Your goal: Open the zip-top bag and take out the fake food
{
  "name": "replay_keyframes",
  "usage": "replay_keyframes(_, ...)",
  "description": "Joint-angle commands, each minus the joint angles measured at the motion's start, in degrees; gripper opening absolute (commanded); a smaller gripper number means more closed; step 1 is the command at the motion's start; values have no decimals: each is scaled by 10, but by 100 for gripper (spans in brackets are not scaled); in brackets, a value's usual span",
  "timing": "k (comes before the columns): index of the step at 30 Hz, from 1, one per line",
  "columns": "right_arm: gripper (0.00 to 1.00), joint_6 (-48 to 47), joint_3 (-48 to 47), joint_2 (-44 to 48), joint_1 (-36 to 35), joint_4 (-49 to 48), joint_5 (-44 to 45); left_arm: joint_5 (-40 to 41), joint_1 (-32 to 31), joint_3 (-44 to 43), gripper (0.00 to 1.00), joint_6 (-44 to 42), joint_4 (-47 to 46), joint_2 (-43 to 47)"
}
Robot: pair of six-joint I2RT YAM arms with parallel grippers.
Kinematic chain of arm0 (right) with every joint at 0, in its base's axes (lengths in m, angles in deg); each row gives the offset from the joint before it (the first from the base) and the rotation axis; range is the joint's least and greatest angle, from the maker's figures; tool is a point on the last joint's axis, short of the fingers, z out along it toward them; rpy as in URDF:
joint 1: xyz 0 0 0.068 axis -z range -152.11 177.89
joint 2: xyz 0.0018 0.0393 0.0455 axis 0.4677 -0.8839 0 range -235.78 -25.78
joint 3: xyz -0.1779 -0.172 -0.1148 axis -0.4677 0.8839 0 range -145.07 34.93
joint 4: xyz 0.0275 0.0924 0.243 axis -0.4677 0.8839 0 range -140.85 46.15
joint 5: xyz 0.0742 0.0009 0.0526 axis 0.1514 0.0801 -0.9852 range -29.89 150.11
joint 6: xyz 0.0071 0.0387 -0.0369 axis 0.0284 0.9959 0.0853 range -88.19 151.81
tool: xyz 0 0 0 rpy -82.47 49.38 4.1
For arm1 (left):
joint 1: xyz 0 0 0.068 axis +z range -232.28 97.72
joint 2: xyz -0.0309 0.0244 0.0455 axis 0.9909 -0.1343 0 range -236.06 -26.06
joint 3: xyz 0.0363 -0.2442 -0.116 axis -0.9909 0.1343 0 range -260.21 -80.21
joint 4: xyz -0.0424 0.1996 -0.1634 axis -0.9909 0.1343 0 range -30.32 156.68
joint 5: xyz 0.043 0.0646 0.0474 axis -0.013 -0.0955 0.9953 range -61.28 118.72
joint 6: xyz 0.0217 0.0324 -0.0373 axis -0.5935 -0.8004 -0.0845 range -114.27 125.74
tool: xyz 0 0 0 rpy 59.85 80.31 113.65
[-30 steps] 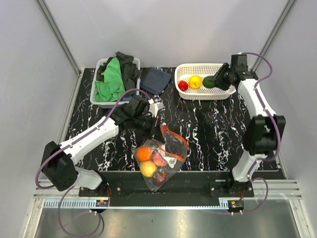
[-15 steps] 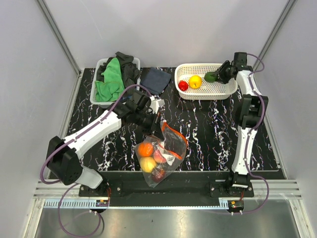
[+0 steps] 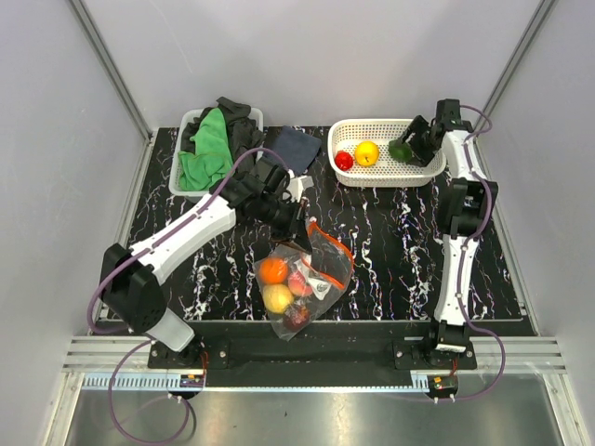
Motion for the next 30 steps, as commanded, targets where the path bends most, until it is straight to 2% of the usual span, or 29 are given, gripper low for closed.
replay_keyframes(1,82,-13,63,143,-7,48,27,1,3,-51,0,5,-5,-21)
replay_keyframes(5,83,-35,196,267,-29,30,39,3,3,-62,0,8,-4,-33)
replay_keyframes(6,83,-40,265,320,-38,20,37,5,3,-64,0,7,-5,-36)
replay_keyframes(8,82,-44,337,377,-76,-6,27,8,3,-66,0,11,-5,-38)
replay_keyframes(9,82,-49,413,433,-90,-16,20,12,3,-65,0,10,-6,-38)
replay_keyframes(11,74,-52,494,487,-140,-63,-31,14,3,-65,0,11,-6,-40)
replay_keyframes(12,70,-49,572,539,-155,-82,-51,14,3,-66,0,10,-7,-40)
replay_keyframes(13,63,-47,609,563,-174,-119,-91,14,3,-64,0,6,-7,-41)
replay_keyframes(14,57,-40,666,604,-207,-125,-98,17,3,-63,0,6,-7,-40)
replay_keyframes(16,50,-25,722,645,-238,-139,-112,21,3,-63,0,3,-7,-39)
replay_keyframes(17,49,-17,774,664,-260,-150,-121,22,3,-63,0,3,-7,-40)
replay_keyframes(20,49,9,855,740,-293,-182,-149,19,3,-66,0,9,-8,-41)
replay_keyframes(23,48,19,894,773,-309,-195,-161,0,3,-64,0,27,-21,-42)
replay_keyframes(27,48,26,901,787,-332,-204,-153,-18,3,-57,0,56,-45,-37)
replay_keyframes(30,48,28,892,762,-337,-208,-164,-23,2,-52,0,70,-54,-36)
